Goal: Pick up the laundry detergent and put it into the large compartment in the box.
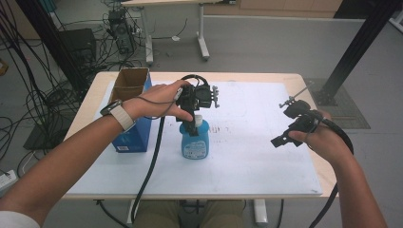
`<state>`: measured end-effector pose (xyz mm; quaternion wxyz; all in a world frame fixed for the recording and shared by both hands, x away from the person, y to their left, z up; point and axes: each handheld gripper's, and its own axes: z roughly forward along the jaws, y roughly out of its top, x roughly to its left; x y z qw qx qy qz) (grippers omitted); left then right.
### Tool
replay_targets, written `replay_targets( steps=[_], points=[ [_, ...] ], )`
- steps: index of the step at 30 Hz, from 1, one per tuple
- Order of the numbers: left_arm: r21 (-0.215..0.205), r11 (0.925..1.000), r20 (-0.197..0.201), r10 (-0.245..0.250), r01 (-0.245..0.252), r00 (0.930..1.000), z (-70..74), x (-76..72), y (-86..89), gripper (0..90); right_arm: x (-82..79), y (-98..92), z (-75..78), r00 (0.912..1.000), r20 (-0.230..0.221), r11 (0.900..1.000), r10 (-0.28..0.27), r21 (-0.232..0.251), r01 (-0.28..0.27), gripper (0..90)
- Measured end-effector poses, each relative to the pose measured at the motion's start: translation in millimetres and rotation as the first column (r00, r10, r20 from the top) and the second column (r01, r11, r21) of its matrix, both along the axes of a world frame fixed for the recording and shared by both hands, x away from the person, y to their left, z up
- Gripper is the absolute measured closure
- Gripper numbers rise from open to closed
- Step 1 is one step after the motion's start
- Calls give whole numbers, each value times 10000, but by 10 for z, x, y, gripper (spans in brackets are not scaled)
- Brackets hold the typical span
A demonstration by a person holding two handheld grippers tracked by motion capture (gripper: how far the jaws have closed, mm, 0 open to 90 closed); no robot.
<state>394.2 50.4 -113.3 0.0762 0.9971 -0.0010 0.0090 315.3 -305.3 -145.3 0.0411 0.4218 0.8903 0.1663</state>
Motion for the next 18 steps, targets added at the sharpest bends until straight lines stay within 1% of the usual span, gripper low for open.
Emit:
replay_targets(
  steps=[6,12,18],
  points=[
    [40,10000,-7,-14,14,10000,-2,-1,-14,82,-2,-3,-2,10000,-3,10000,4,-9,-4,81],
    [-7,10000,-6,-4,4,10000,-19,-6,-14,83,-1,-6,-4,10000,-27,10000,-19,22,19,81],
    [123,9999,55,-16,15,10000,-62,-8,-40,86,0,-11,-22,10000,-30,10000,10,49,-10,80]
  ],
)
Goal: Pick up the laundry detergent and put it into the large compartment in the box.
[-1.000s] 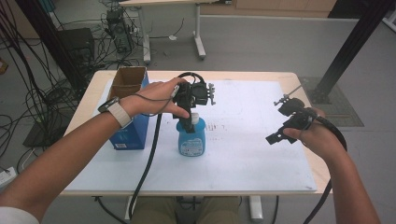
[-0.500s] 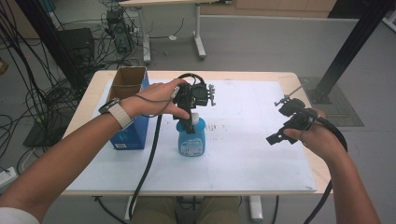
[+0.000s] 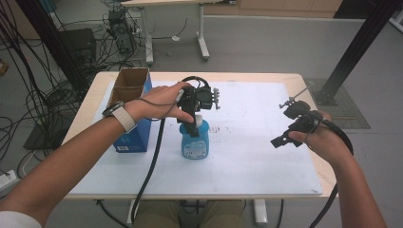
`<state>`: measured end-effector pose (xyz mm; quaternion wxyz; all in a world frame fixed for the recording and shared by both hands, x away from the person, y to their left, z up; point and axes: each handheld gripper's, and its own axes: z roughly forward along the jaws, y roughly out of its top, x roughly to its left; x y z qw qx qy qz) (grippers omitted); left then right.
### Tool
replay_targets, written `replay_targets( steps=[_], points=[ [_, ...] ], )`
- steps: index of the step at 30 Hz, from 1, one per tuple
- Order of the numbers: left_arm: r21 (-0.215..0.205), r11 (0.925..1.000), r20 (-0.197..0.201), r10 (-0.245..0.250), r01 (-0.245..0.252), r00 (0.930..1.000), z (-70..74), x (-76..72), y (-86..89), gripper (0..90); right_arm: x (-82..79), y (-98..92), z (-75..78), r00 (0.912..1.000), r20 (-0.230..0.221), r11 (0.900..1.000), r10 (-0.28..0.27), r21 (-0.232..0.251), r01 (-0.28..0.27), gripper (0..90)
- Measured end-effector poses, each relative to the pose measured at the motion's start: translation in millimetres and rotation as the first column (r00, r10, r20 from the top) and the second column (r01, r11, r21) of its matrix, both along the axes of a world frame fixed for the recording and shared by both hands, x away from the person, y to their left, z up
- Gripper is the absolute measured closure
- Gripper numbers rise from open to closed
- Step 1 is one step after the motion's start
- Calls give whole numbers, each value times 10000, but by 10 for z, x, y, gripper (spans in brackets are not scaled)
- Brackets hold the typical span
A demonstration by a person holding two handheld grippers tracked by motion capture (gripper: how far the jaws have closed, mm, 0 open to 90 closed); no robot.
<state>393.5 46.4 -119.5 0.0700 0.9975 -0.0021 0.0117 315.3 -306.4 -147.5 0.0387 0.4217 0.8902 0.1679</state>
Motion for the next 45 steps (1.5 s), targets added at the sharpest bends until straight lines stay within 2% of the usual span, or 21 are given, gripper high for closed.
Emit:
replay_targets(
  steps=[14,25,35,45],
  points=[
    [8,10000,23,46,-46,10000,-145,9,-7,90,2,-5,-27,10000,-33,10000,-18,37,18,80],
    [173,9998,5,-109,109,9999,-279,2,-70,108,4,1,-39,10000,-57,10000,-35,54,35,80],
    [214,9995,117,-224,222,9997,-344,-15,-101,144,-6,-12,-54,10000,-62,10000,-57,78,58,80],
    [341,9990,63,-286,284,9996,-398,-11,-130,174,-7,-21,-62,10000,-76,10000,-56,78,56,80]
  ],
)
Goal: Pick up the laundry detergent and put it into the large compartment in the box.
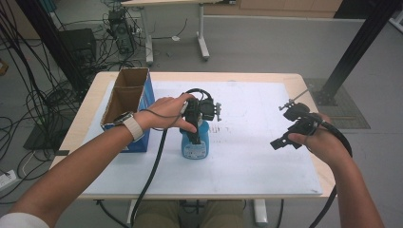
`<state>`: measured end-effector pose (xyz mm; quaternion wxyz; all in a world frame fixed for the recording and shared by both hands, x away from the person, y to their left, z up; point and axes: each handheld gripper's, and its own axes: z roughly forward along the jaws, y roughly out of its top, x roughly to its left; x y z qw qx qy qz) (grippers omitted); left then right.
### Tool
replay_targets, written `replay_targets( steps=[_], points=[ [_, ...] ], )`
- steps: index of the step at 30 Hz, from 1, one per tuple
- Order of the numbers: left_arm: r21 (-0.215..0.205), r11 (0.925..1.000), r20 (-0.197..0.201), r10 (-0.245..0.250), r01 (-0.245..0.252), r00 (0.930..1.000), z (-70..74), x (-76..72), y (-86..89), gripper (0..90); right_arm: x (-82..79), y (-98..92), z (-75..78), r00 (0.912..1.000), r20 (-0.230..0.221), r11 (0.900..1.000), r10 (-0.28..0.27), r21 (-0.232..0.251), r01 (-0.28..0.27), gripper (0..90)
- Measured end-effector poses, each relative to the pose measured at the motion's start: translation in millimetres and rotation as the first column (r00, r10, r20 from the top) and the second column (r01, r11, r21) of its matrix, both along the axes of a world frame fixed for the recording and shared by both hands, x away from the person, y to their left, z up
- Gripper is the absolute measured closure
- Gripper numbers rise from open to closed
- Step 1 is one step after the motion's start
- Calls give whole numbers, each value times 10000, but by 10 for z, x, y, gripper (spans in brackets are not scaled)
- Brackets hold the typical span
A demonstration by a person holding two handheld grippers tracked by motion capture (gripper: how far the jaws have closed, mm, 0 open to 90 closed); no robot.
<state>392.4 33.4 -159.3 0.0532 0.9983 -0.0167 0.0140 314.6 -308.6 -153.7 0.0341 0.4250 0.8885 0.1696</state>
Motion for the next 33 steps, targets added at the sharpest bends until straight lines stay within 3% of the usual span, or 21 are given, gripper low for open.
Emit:
replay_targets(
  steps=[24,27,29,33],
  points=[
    [-90,10000,344,2,1,9994,-22,-54,25,275,-1,-1,-1,10000,15,10000,8,26,-8,81],
    [-57,10000,275,28,-26,9996,-16,-42,19,281,-1,4,0,10000,8,10000,16,13,-16,80],
    [-112,9999,-86,35,-36,10000,-15,4,29,374,-1,7,1,10000,8,10000,26,1,-26,80],
    [-93,10000,-137,13,-14,9999,-14,22,26,382,-11,5,8,10000,19,10000,9,9,-9,80]
  ],
)
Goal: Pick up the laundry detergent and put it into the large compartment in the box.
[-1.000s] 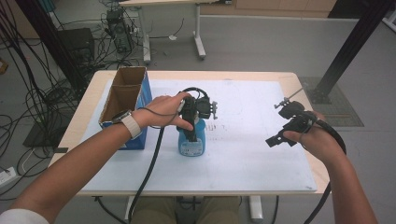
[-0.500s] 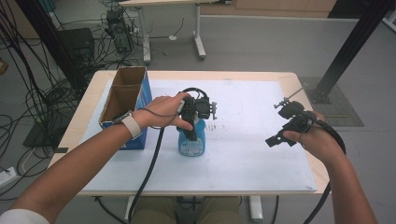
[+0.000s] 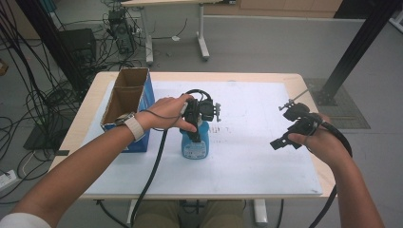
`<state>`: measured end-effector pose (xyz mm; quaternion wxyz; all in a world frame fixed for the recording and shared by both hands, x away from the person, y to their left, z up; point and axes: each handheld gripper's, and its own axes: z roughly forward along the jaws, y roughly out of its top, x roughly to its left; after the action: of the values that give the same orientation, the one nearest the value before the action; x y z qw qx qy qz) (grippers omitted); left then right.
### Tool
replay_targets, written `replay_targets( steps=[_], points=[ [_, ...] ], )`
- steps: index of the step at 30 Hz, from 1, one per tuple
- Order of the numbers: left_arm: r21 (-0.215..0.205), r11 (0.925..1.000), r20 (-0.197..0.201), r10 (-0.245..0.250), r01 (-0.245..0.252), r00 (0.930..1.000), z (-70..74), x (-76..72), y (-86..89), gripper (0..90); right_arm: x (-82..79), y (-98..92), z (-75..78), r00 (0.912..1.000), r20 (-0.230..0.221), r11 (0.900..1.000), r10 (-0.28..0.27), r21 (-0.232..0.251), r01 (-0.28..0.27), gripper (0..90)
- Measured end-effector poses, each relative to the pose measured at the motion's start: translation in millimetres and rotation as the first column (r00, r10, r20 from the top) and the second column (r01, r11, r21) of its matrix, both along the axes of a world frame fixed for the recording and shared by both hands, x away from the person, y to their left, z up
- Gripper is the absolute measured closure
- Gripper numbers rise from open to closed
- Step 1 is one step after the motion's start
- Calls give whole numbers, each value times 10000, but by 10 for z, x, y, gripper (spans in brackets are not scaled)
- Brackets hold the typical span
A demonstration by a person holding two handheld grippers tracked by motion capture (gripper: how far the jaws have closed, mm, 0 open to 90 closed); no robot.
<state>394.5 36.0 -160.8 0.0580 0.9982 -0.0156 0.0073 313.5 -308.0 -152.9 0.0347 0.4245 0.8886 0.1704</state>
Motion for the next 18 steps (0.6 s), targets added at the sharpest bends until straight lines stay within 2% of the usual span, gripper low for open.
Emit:
replay_targets(
  steps=[18],
  points=[
    [-82,9998,-170,158,-159,9997,-5,34,22,392,-20,-7,39,10000,68,10000,-16,-35,16,81]
  ],
)
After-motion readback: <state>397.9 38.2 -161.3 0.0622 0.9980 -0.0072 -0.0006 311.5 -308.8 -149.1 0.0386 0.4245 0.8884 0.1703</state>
